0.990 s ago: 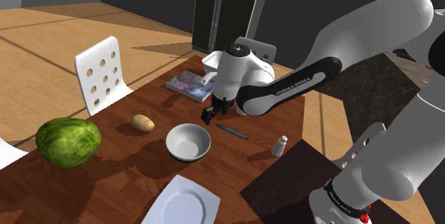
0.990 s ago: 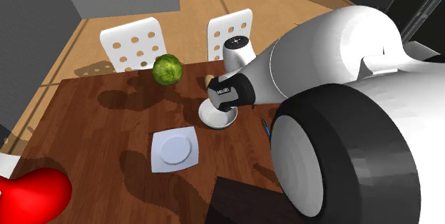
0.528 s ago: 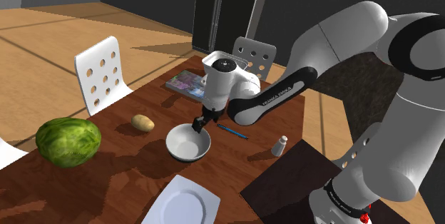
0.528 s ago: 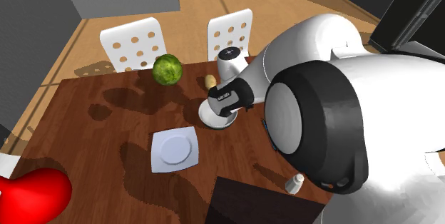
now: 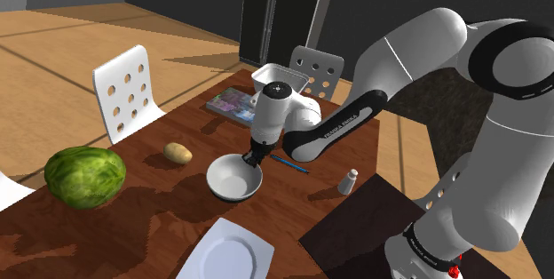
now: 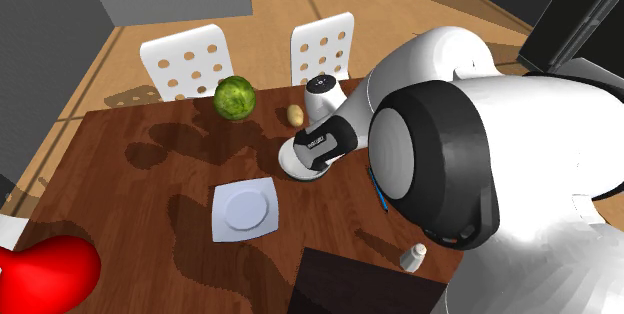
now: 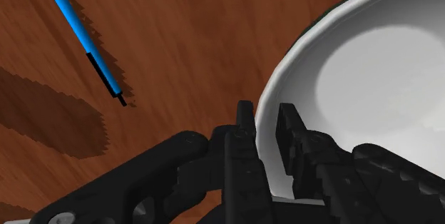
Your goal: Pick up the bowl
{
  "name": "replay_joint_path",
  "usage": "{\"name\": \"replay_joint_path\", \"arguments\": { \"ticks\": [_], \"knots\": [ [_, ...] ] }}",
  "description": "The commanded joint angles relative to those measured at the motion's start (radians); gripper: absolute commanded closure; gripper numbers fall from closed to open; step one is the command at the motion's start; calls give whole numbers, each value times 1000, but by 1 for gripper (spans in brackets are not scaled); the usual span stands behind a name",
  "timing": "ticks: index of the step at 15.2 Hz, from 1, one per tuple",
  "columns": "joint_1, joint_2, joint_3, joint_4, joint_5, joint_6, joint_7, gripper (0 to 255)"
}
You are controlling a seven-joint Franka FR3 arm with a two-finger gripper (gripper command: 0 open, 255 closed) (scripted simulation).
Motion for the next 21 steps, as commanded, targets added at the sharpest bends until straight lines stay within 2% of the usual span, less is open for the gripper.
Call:
{"name": "replay_joint_path", "arguments": {
  "ticks": [1,7,21],
  "knots": [
    [0,0,0,0,0,0,0,255],
    [0,0,0,0,0,0,0,255],
    [-40,-153,60,14,156,-142,-129,255]
  ]
}}
